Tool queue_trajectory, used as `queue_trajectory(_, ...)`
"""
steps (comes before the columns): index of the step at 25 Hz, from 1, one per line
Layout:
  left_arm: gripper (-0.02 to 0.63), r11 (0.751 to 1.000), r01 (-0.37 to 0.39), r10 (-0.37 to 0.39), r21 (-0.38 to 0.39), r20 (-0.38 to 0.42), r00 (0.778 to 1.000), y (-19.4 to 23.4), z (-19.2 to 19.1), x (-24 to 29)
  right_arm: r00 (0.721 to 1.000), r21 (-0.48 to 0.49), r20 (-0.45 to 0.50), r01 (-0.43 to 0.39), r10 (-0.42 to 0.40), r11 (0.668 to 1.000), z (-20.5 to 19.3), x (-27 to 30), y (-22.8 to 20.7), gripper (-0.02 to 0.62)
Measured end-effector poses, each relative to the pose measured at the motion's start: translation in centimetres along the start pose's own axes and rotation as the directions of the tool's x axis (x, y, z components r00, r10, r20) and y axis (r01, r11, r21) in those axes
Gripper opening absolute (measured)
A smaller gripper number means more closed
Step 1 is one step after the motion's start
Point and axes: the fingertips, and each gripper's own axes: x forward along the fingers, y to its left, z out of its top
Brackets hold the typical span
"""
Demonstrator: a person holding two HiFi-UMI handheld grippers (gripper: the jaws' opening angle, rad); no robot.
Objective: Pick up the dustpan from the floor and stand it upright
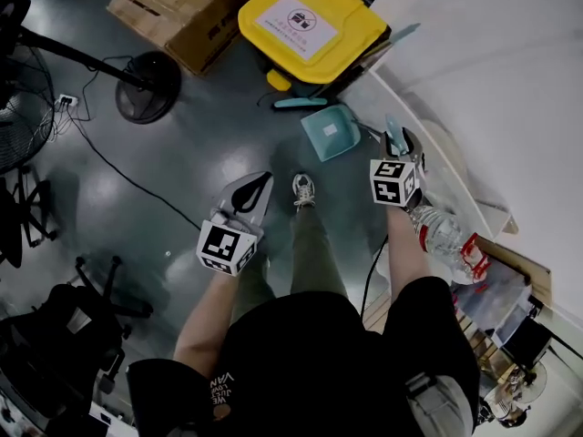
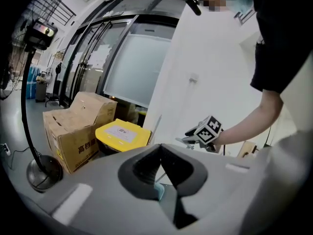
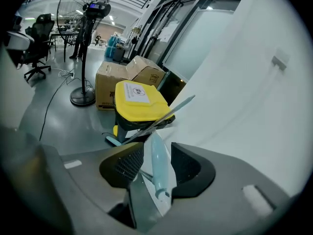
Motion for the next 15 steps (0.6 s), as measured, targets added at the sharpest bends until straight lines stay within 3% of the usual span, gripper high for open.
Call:
queue_trajectory(4, 0.054, 1.000, 0.016, -0.016, 0.012, 0.005, 1.000, -1.1, 0.7, -1.3, 1.000, 0.065, 0.021, 0.021, -0.023, 0.998, 0.7, -2.1, -0.2, 0.150)
queue_trajectory(8, 0.054, 0.999, 0.035, -0.035, 0.023, 0.023, 0.999, -1.6, 1.6, -2.5, 0.997, 0.201, 0.070, 0.024, -0.039, 0.979, 1.7, -4.9, -0.1, 0.150)
queue_trajectory(15, 0.054, 0.997, 0.036, -0.040, 0.067, 0.055, 0.998, -1.5, 4.5, -5.8, 0.977, 0.316, 0.214, -0.058, -0.011, 0.947, 5.6, -11.4, 2.5, 0.149)
